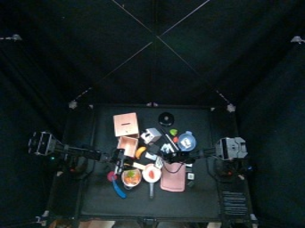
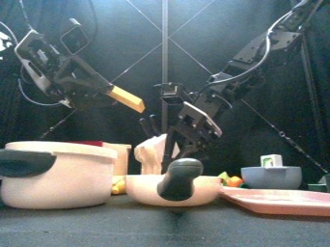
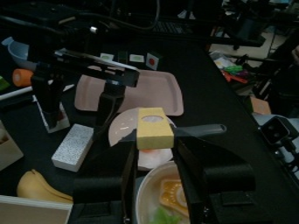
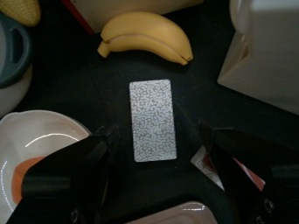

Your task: Put egg block in drawer

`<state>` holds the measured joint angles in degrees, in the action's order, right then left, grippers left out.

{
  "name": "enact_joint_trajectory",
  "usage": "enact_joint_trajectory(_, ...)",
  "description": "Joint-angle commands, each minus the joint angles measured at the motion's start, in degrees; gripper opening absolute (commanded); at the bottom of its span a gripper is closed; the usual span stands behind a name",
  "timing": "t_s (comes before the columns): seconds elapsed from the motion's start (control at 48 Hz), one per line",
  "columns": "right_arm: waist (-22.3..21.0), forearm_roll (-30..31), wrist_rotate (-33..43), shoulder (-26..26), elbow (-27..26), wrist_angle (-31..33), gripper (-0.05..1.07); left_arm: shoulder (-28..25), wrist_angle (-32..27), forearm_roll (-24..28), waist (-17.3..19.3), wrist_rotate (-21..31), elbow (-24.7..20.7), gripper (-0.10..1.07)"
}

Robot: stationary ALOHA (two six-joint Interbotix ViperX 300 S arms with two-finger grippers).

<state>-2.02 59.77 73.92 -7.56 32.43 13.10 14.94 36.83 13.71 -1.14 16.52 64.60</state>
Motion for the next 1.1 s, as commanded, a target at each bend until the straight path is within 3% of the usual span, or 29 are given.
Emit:
enact_joint_trajectory(0.0,0.8,1.0,-1.1,5.0,0.2,-0.7,1.01,0.0,0.3,-1.0,0.1,-0.2,-0.4,0.52)
enact_joint_trajectory(0.146,2.0,2.5,-3.5,10.5,1.9,-4.3,1.01,0.1,0.3,-2.4,0.3,-0.4,-0.7,0.52)
enact_joint_trajectory(0.25,2.4,3.9,-4.0,13.4,3.0,-10.8,1.01,-0.1,0.3,-2.6,0.3,-0.4,-0.9,0.52)
enact_joint_trajectory(0.438,2.3,4.2,-4.0,14.8,3.1,-17.6,1.01,-0.6,0.4,-2.7,0.4,-0.4,-1.8,0.52)
enact_joint_trajectory(0.792,1.8,3.8,-3.9,11.3,0.7,-18.7,1.01,-1.5,-0.1,-2.8,1.6,-0.4,-3.6,0.52)
enact_joint_trajectory(1.083,1.8,2.1,-3.9,11.3,2.7,-17.2,1.01,7.0,-5.9,-5.8,4.2,-0.4,0.2,0.52)
